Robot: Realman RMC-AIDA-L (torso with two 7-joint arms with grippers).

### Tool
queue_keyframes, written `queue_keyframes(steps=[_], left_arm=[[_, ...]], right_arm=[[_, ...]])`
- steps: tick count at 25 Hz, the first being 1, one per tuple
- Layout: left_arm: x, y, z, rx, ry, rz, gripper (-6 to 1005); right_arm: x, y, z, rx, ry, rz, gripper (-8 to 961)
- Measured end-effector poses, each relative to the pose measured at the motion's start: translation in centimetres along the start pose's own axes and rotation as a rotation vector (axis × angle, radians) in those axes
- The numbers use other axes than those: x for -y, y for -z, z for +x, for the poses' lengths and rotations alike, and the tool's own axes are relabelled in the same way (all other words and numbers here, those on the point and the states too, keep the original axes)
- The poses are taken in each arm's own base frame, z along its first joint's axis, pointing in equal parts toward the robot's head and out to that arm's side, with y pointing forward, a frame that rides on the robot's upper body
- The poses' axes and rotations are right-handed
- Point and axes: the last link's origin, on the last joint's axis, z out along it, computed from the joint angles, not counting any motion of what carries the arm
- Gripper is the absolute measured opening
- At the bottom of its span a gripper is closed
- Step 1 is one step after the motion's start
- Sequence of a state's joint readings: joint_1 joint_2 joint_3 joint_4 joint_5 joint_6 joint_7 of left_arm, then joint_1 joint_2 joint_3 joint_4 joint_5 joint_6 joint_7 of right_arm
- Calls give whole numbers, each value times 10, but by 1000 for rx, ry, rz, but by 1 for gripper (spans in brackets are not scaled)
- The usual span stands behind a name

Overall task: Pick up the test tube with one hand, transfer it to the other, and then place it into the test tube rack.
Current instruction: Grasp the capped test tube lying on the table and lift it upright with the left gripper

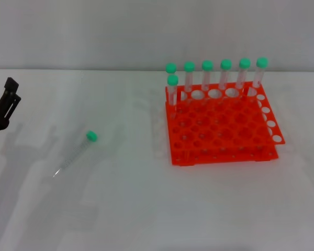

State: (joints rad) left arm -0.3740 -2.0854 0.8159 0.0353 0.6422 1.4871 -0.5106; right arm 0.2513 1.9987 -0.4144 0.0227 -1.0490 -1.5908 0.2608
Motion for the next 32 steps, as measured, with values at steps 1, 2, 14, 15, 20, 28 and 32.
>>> queue_keyframes(steps=[1,2,14,15,20,28,32], left_arm=[[0,-1,0,-1,0,-2,893],[-1,-2,0,-2,-1,-3,893],[2,-5,-1,13,-38,0,892],[1,-5,-1,17,-39,-2,892],[1,-5,-1,19,-39,-2,892],[0,-6,-2,24,-39,-19,892],[-1,-12,5,39,-10,-106,891]], right_arm=[[0,0,0,0,0,1,854],[0,1,0,-1,2,3,854],[2,-1,-1,7,21,7,853],[2,-2,-2,8,23,7,853],[3,-3,-2,13,24,13,856],[3,-4,-2,12,23,13,855],[3,-6,-1,2,20,13,854]])
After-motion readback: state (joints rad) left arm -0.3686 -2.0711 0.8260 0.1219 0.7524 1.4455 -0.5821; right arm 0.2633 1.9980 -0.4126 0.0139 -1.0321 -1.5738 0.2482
